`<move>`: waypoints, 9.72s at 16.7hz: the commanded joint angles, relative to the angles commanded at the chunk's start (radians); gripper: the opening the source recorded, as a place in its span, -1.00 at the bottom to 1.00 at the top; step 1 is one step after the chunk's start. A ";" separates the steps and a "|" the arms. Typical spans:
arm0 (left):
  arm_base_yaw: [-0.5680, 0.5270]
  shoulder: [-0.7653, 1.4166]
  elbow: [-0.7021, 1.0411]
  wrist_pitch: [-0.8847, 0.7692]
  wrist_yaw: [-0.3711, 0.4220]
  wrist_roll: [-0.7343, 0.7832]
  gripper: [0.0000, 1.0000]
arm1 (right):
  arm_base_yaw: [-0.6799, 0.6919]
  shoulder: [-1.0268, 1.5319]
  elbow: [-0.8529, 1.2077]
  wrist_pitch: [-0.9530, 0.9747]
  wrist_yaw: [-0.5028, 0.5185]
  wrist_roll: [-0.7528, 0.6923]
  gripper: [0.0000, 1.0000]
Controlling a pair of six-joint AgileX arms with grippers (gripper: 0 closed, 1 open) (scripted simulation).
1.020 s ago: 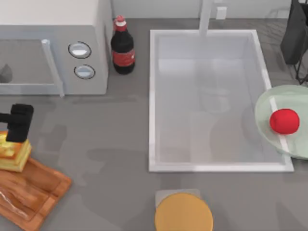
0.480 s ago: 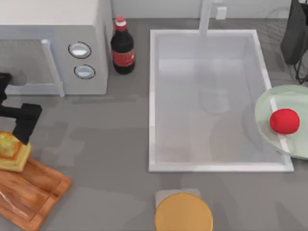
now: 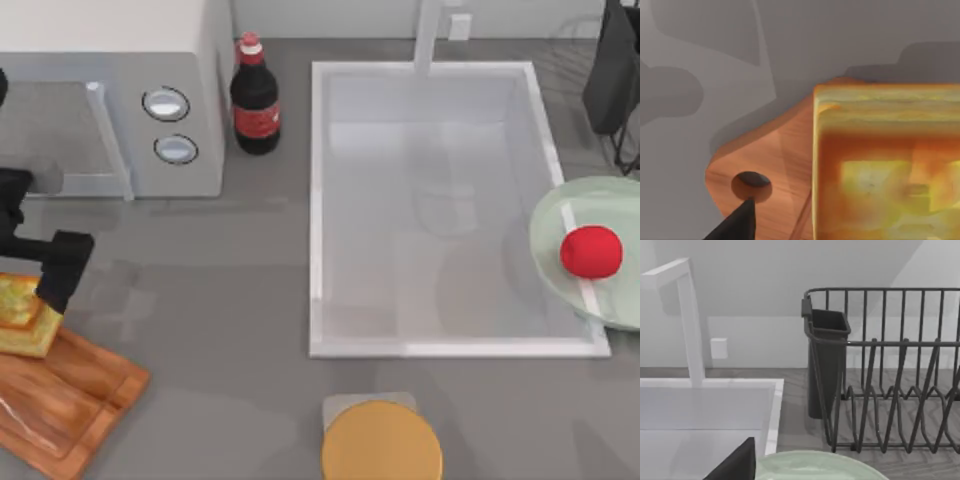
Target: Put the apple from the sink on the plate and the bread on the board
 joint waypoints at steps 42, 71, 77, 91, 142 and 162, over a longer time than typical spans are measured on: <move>-0.001 -0.035 0.126 -0.178 0.010 -0.003 -1.00 | 0.000 0.000 0.000 0.000 0.000 0.000 1.00; 0.022 -0.147 -0.109 -0.062 0.023 -2.016 -1.00 | 0.000 0.000 0.000 0.000 0.000 0.000 1.00; 0.008 -0.182 -0.163 -0.030 0.018 -2.719 -1.00 | 0.000 0.000 0.000 0.000 0.000 0.000 1.00; -0.014 -0.220 -0.197 -0.007 0.011 -3.304 -1.00 | 0.000 0.000 0.000 0.000 0.000 0.000 1.00; 0.009 -0.392 -0.451 0.308 -0.014 -2.825 1.00 | 0.000 0.000 0.000 0.000 0.000 0.000 1.00; 0.008 -1.560 -1.083 0.898 -0.002 -0.484 1.00 | 0.000 0.000 0.000 0.000 0.000 0.000 1.00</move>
